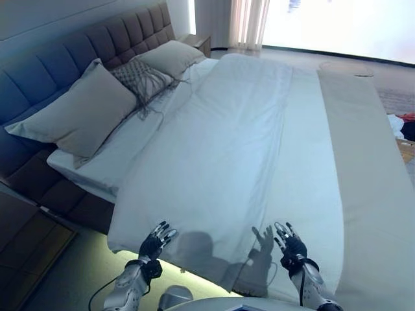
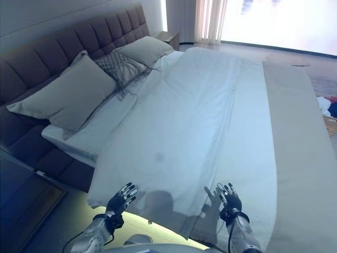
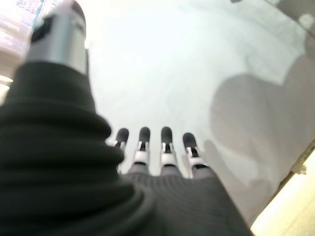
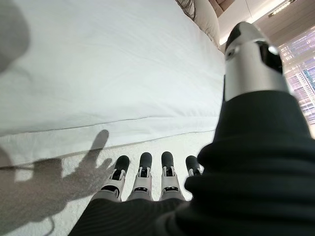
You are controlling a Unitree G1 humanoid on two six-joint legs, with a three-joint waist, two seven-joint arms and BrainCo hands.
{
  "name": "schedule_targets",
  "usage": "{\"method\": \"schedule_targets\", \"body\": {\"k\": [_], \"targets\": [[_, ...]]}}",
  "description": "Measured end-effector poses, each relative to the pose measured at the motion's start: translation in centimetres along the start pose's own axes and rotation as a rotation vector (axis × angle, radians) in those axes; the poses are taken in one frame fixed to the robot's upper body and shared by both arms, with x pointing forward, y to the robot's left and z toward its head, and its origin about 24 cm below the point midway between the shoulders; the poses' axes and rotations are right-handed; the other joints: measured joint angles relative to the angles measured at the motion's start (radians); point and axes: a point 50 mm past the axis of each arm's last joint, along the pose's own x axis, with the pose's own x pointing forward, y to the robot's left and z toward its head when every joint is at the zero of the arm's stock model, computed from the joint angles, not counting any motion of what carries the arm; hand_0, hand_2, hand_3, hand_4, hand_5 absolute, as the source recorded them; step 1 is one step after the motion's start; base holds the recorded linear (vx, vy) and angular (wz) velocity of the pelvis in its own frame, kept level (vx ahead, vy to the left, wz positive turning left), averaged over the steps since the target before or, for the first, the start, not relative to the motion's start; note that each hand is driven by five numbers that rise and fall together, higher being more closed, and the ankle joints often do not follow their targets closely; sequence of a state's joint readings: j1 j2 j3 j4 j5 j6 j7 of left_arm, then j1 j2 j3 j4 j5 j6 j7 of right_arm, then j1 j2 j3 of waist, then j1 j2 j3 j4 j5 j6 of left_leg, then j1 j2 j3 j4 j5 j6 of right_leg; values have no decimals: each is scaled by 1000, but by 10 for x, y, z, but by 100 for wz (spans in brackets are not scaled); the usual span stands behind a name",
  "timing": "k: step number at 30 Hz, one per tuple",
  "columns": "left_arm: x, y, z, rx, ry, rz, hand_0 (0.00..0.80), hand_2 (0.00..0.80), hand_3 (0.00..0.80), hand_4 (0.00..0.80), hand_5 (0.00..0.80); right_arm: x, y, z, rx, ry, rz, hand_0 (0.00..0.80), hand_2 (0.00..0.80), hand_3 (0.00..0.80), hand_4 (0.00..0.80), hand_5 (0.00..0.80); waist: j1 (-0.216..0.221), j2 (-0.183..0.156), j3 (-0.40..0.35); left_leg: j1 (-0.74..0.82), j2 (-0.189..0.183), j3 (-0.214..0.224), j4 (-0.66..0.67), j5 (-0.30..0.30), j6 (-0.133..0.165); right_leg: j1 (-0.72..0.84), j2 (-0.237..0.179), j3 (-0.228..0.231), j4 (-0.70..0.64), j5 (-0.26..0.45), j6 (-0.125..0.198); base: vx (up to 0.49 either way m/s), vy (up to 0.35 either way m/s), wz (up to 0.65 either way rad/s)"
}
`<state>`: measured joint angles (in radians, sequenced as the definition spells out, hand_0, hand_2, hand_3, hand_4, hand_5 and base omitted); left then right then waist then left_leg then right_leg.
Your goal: Make the bed neatly
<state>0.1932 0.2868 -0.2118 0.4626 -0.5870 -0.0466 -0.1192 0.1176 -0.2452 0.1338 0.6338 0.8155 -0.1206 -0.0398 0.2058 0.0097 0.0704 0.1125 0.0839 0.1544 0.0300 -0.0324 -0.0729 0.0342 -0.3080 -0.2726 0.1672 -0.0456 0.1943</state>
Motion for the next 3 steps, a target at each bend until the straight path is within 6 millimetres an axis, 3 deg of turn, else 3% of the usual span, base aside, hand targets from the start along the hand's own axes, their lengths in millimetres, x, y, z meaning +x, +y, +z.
{"method": "schedule_targets", "body": {"k": [3], "targets": [[1, 1, 5, -5, -22, -1, 0, 0, 0, 0, 0, 0, 3, -2, 10, 4, 4, 0, 0, 0, 0, 0, -2, -7, 1, -1, -21, -10, -5, 1, -1, -1, -18, 7, 8, 3, 11, 17, 122, 0]]}}
